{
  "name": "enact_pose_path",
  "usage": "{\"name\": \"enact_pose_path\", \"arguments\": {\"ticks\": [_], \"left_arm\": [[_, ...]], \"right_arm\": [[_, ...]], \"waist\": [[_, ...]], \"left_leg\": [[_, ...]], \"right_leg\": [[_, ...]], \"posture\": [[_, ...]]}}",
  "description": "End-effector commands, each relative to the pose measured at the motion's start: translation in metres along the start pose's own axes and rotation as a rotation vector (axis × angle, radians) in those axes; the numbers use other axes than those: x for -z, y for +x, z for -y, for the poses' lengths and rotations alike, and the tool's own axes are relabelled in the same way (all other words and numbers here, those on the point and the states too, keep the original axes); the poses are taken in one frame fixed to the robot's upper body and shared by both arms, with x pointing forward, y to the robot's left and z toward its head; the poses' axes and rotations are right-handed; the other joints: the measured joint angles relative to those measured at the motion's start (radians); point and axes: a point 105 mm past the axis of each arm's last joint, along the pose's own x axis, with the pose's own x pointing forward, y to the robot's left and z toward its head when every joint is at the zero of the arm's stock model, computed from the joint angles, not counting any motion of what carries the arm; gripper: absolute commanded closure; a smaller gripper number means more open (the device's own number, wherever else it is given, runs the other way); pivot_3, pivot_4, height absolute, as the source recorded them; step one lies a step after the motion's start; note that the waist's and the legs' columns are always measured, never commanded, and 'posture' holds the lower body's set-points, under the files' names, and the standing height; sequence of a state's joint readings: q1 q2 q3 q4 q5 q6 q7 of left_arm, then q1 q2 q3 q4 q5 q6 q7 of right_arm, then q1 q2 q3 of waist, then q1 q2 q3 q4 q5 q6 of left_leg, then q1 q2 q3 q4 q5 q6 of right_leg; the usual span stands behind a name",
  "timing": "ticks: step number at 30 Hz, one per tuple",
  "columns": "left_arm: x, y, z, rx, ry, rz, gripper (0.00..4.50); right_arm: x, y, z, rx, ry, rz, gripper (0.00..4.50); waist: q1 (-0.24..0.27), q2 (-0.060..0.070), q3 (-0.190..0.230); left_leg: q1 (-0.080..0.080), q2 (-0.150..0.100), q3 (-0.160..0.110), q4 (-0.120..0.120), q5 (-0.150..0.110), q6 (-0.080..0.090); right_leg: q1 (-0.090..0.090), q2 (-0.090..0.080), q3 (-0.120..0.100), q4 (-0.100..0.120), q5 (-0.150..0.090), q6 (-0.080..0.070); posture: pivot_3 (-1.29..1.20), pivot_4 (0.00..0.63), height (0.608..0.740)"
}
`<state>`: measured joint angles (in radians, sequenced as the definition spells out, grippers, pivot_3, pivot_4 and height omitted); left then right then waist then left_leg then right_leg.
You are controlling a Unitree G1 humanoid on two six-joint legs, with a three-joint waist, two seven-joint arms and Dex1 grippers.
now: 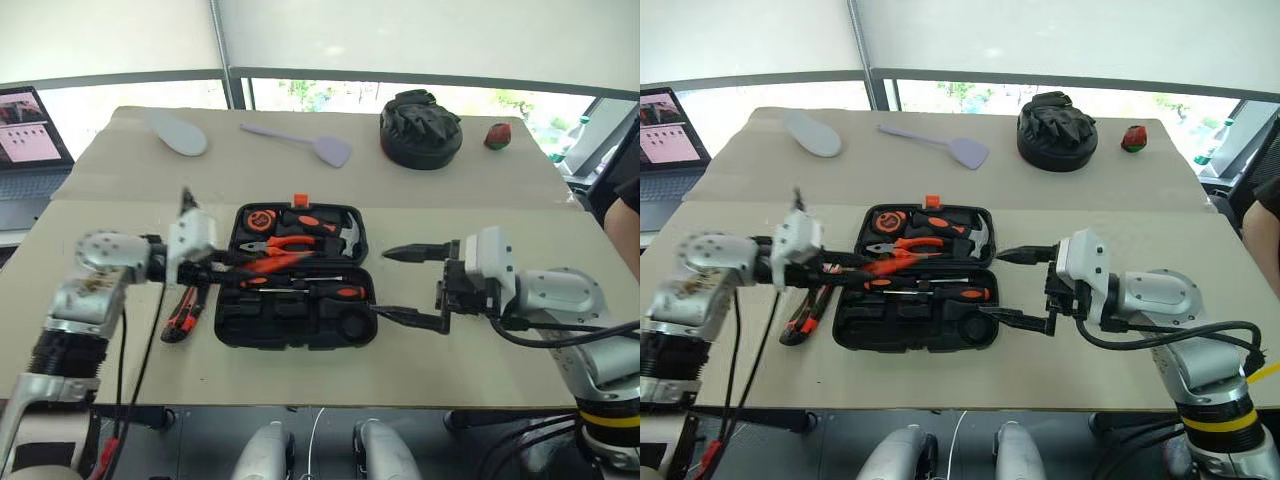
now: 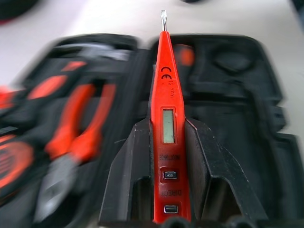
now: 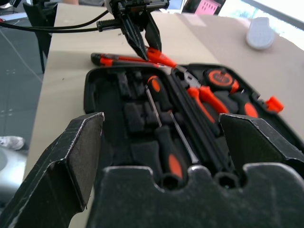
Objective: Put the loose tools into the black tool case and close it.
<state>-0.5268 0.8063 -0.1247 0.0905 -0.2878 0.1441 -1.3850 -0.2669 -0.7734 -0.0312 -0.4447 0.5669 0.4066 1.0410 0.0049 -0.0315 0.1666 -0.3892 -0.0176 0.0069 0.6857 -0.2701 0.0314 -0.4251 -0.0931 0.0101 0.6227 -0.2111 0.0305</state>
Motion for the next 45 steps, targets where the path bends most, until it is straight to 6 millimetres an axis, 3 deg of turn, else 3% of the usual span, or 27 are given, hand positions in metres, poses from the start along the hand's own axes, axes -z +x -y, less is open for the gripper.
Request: {"name": "enact_pose_path", "arguments": {"ticks": [1,4,14,19,30,31,32,34,37,42,44,45], "left_arm": [[0.014,0.008,0.007,0.064,0.080,-0.149,4.04],[0.019,0.014,0.002,0.046,0.069,-0.183,4.04],[0.038,0.003,0.007,0.036,0.015,-0.353,4.04],[0.044,-0.003,0.020,0.089,-0.020,-0.410,4.04],[0.043,0.009,0.020,0.097,-0.045,-0.438,4.04],[0.038,0.010,0.017,0.081,-0.042,-0.397,4.04],[0.033,0.011,0.015,0.071,-0.039,-0.367,3.04],[0.013,0.012,0.004,0.018,0.011,-0.230,2.62],[-0.019,0.002,-0.006,-0.025,0.008,-0.054,2.62],[-0.012,-0.017,-0.009,-0.064,0.000,-0.062,2.62],[-0.011,-0.013,-0.014,-0.124,-0.004,0.008,2.62],[-0.011,-0.011,-0.013,-0.124,-0.048,0.039,2.86]], "right_arm": [[-0.010,-0.002,-0.006,-0.015,-0.026,0.008,0.00],[-0.010,0.001,-0.008,0.000,-0.027,0.012,0.00],[-0.011,0.004,-0.010,0.013,-0.026,0.031,0.00],[-0.011,0.007,-0.010,0.010,-0.022,0.041,0.00],[-0.011,0.012,-0.010,0.002,-0.011,0.057,0.00],[-0.012,0.012,-0.009,0.003,-0.011,0.059,0.00],[-0.012,0.012,-0.009,0.003,-0.010,0.060,0.00],[-0.013,0.013,-0.009,0.001,-0.006,0.062,0.00],[-0.014,0.014,-0.010,-0.012,0.006,0.066,0.00],[-0.015,0.016,-0.011,-0.020,0.021,0.070,0.00],[-0.014,0.018,-0.011,-0.021,0.024,0.074,0.00],[-0.014,0.019,-0.011,-0.019,0.026,0.078,0.00]], "waist": [[-0.004,0.000,0.000],[-0.006,0.000,0.000],[-0.006,0.000,0.000],[-0.015,0.000,0.000],[-0.018,0.000,0.000],[-0.017,0.000,0.000],[-0.017,0.000,0.000],[-0.016,0.000,0.000],[-0.015,-0.001,0.001],[-0.018,-0.001,0.001],[-0.016,-0.001,0.001],[-0.015,-0.001,0.001]], "left_leg": [[0.001,0.000,0.000,0.000,0.000,0.000],[0.001,0.000,0.000,0.000,0.000,0.000],[0.000,0.000,0.000,0.003,0.000,0.001],[0.000,0.000,0.000,0.005,-0.001,0.002],[0.001,0.001,0.000,0.006,-0.001,0.002],[0.001,0.000,0.000,0.007,-0.001,0.003],[0.001,0.000,0.000,0.007,-0.001,0.003],[0.000,0.000,0.000,0.007,-0.001,0.003],[-0.002,0.000,-0.001,0.009,-0.001,0.003],[-0.002,0.000,-0.001,0.009,-0.001,0.003],[-0.002,0.000,-0.001,0.009,-0.001,0.003],[-0.001,0.000,-0.001,0.009,-0.001,0.003]], "right_leg": [[0.000,0.000,0.001,0.001,0.000,0.000],[0.000,0.001,0.001,0.001,0.000,0.000],[0.001,0.000,0.001,0.002,-0.001,0.001],[0.001,0.001,0.001,0.002,-0.001,0.001],[0.002,0.001,0.001,0.003,-0.001,0.002],[0.002,0.001,0.001,0.003,-0.001,0.002],[0.002,0.001,0.001,0.003,-0.001,0.002],[0.002,0.001,0.001,0.003,-0.001,0.002],[0.001,0.001,0.001,0.003,-0.001,0.002],[0.000,0.001,0.000,0.004,-0.001,0.002],[0.001,0.001,0.000,0.004,-0.001,0.002],[0.001,0.000,0.000,0.004,-0.001,0.002]], "posture": [[0.00,0.150,0.740],[0.00,0.150,0.740],[0.00,0.150,0.740],[0.00,0.150,0.740],[0.00,0.150,0.740],[0.00,0.150,0.740],[0.00,0.150,0.740],[0.00,0.150,0.740],[0.00,0.150,0.740],[0.00,0.150,0.740],[0.00,0.150,0.740],[0.00,0.150,0.740]]}}
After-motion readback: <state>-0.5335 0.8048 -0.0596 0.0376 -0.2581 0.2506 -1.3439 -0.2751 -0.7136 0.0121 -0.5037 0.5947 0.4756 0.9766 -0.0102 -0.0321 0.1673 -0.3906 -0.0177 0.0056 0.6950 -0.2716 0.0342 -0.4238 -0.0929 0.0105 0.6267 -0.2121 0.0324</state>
